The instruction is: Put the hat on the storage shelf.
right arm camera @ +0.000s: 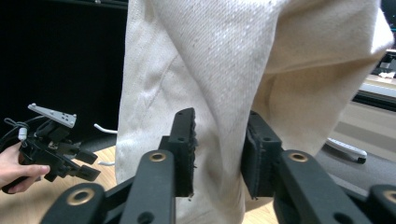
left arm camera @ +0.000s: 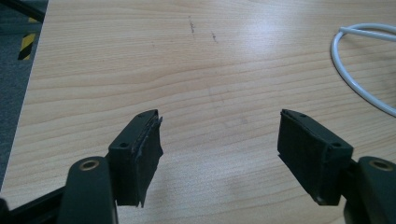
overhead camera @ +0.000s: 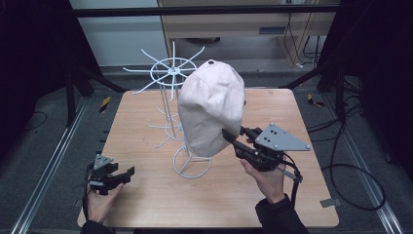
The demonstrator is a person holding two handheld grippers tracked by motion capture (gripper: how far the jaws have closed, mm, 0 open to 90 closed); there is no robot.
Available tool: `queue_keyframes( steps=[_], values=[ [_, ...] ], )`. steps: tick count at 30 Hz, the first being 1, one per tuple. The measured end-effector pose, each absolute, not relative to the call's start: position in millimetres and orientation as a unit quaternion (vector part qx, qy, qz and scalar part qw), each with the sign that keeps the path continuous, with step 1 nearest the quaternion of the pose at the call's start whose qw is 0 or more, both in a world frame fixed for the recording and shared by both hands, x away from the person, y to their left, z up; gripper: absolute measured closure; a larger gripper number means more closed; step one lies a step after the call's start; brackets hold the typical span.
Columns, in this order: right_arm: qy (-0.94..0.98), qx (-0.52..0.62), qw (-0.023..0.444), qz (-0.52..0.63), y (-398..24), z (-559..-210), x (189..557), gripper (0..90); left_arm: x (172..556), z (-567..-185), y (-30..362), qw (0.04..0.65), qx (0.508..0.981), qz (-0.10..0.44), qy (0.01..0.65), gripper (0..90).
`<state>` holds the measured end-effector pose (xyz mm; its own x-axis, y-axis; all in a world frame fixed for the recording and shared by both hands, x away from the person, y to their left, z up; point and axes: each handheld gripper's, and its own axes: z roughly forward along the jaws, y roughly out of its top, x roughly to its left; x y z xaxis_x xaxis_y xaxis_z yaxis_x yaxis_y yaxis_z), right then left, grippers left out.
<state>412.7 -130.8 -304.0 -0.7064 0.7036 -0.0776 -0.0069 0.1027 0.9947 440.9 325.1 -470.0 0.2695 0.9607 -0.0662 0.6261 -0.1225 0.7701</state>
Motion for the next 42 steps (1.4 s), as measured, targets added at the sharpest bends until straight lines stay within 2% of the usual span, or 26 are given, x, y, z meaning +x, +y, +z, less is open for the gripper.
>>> queue_keyframes(
  steps=[9,24,33,42],
  values=[
    [0.672,0.272,0.303,0.619,-146.0,-307.9,410.8,52.4,441.0,-470.1,324.8,0.357,0.713,0.233,0.556,29.9],
    [0.666,0.321,0.306,0.600,-183.9,-332.4,411.4,45.9,441.6,-471.6,324.1,0.354,0.715,0.231,0.556,29.8],
    [0.662,0.375,0.302,0.575,-209.5,-358.8,416.0,38.3,440.7,-471.2,323.4,0.359,0.714,0.236,0.553,29.0],
    [0.680,0.433,0.292,0.515,-227.9,-399.8,432.1,32.8,440.4,-472.2,323.4,0.366,0.713,0.239,0.548,26.9]
  ],
)
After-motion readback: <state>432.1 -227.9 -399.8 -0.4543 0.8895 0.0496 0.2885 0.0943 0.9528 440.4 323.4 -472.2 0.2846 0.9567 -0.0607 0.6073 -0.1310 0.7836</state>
